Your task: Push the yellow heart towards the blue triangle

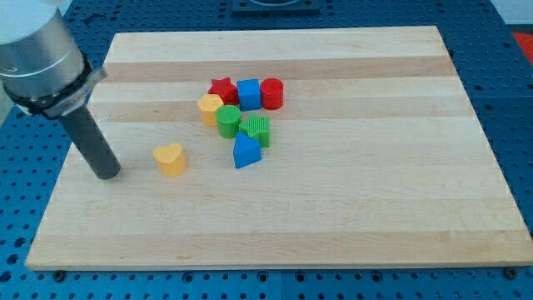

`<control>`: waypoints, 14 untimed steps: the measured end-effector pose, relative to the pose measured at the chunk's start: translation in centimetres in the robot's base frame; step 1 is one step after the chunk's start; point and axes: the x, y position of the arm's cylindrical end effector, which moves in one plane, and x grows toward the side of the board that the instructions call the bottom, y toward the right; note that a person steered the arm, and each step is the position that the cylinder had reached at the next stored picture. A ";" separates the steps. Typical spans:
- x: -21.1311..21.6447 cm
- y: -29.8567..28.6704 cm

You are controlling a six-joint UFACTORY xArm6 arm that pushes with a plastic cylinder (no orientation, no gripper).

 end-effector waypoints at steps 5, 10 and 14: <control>-0.3 7.2; -0.4 6.2; -2.3 9.9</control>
